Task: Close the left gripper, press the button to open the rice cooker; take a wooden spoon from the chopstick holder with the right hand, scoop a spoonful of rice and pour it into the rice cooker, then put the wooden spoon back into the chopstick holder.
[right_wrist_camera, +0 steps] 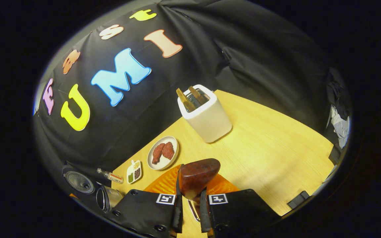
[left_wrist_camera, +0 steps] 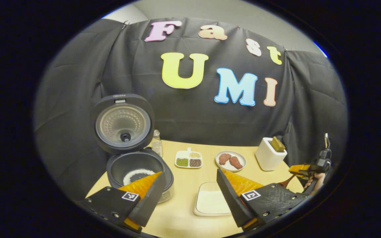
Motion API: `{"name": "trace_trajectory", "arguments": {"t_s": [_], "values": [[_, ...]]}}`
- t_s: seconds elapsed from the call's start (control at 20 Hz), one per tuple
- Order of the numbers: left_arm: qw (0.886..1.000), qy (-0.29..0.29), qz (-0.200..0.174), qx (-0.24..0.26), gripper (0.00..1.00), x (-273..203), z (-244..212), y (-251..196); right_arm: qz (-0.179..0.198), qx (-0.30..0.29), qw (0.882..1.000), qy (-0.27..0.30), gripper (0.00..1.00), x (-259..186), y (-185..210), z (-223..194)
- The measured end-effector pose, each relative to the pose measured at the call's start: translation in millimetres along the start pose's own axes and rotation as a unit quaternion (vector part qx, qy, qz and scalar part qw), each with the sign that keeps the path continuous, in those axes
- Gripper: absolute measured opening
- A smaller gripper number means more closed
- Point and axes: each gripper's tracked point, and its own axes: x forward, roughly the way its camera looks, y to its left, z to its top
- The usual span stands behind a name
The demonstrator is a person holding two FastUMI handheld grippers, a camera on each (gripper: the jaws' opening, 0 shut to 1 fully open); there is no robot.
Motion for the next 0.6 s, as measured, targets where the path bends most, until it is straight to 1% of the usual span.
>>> {"name": "trace_trajectory", "arguments": {"t_s": [0.05, 0.15, 0.2, 0.3, 0.35, 0.4, 0.45, 0.5, 0.6], "values": [[1.000, -0.012, 0.011, 0.017, 0.96, -4, 9, 0, 0.001, -0.018, 1.000, -0.003, 0.23, 5, -2, -1], [0.999, -0.029, 0.026, 0.033, 0.96, -15, 20, -1, 0.001, -0.036, 0.999, 0.007, 0.23, 11, -4, -10], [0.998, -0.034, 0.032, 0.029, 0.96, -19, 25, -1, 0.005, -0.038, 0.999, 0.014, 0.24, 14, -4, -13], [0.998, -0.038, 0.047, 0.003, 0.96, -24, 27, 4, 0.011, -0.031, 0.999, 0.025, 0.24, 14, -6, -19], [0.998, -0.041, 0.056, -0.008, 0.96, -25, 28, 10, 0.012, -0.030, 0.999, 0.030, 0.27, 15, -7, -23], [0.996, -0.047, 0.069, -0.011, 0.96, -28, 32, 17, 0.014, -0.028, 0.999, 0.026, 0.27, 14, -8, -17], [0.995, -0.054, 0.080, -0.010, 0.95, -31, 37, 25, 0.016, -0.024, 0.999, 0.020, 0.31, 11, -7, -13], [0.995, -0.057, 0.085, -0.016, 0.96, -30, 42, 33, 0.015, -0.022, 1.000, 0.010, 0.48, 8, -10, -9], [0.993, -0.074, 0.082, -0.050, 0.96, -26, 62, 48, -0.004, -0.032, 0.999, -0.015, 0.67, 0, -20, 0]]}}
